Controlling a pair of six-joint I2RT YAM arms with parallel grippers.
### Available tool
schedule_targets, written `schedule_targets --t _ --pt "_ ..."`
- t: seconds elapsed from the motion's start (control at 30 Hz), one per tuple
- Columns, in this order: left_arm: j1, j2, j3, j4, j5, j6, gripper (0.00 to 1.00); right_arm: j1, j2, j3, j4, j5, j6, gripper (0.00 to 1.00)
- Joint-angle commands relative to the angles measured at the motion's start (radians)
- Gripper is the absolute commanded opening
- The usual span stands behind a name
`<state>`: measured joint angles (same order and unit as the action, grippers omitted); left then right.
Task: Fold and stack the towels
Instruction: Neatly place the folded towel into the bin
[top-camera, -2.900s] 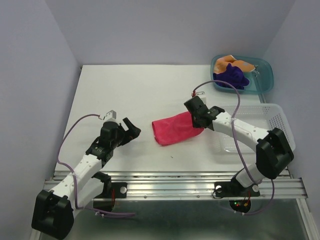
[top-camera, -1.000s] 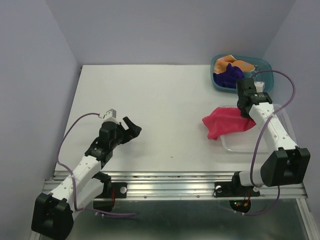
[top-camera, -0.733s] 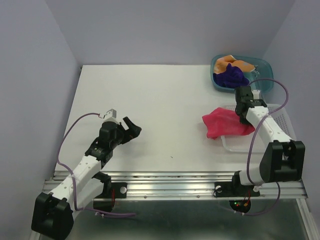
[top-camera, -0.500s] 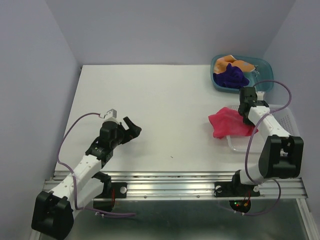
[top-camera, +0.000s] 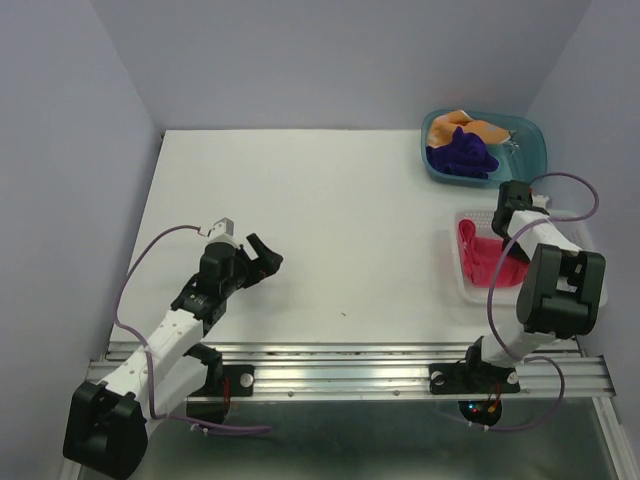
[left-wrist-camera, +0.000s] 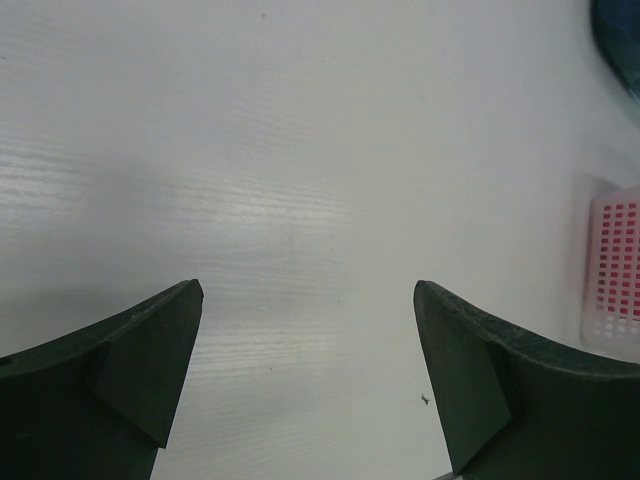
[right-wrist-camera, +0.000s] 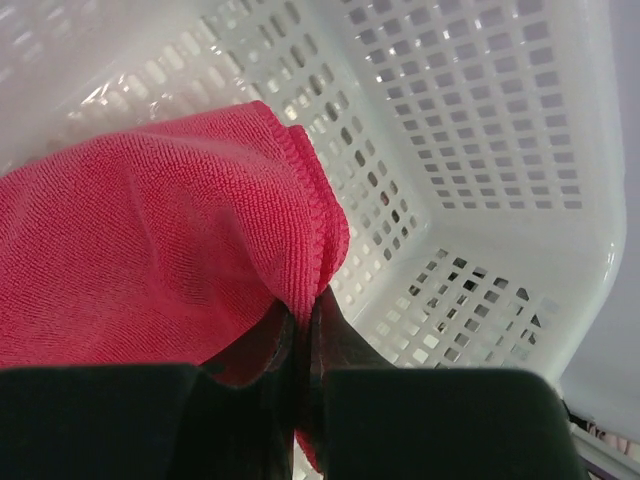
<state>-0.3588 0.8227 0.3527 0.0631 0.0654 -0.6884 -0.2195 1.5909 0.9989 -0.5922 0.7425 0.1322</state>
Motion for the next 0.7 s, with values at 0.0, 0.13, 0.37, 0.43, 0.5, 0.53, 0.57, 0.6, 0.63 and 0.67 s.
schedule_targets --t 0.0,0.13,0.37,0.43,0.5,0.53,0.57,0.6,0.63,0.67 --pt "-0.005 -0.003 -0.014 0.035 -0.015 0.020 0.99 -0.041 -0.028 0.006 0.092 0.052 0.012 0.01" --pt "-0.005 -0.002 -0.015 0.038 -0.012 0.020 0.99 -0.060 -0.006 0.020 0.094 0.081 0.012 0.01" --pt "-0.005 0.000 -0.015 0.043 -0.006 0.021 0.99 -0.087 0.000 0.038 0.121 0.104 0.001 0.01" --pt "-0.005 0.003 -0.017 0.046 -0.003 0.021 0.99 -0.089 -0.006 0.038 0.140 0.115 -0.014 0.02" --pt "-0.005 0.003 -0.017 0.047 -0.001 0.021 0.99 -0.095 -0.012 0.044 0.170 0.121 -0.035 0.02" --pt "-0.005 0.006 -0.017 0.047 0.001 0.021 0.99 -0.098 -0.014 0.047 0.176 0.121 -0.042 0.02" --pt "-0.005 0.006 -0.017 0.049 0.002 0.023 0.99 -0.100 -0.012 0.053 0.189 0.117 -0.051 0.02" --pt "-0.005 0.007 -0.017 0.050 0.005 0.023 0.99 -0.103 -0.011 0.058 0.193 0.115 -0.072 0.02" --pt "-0.005 0.010 -0.015 0.050 0.004 0.024 0.99 -0.106 -0.008 0.067 0.196 0.113 -0.081 0.02" --pt "-0.005 0.010 -0.015 0.050 0.004 0.023 0.99 -0.107 -0.003 0.072 0.198 0.119 -0.086 0.02"
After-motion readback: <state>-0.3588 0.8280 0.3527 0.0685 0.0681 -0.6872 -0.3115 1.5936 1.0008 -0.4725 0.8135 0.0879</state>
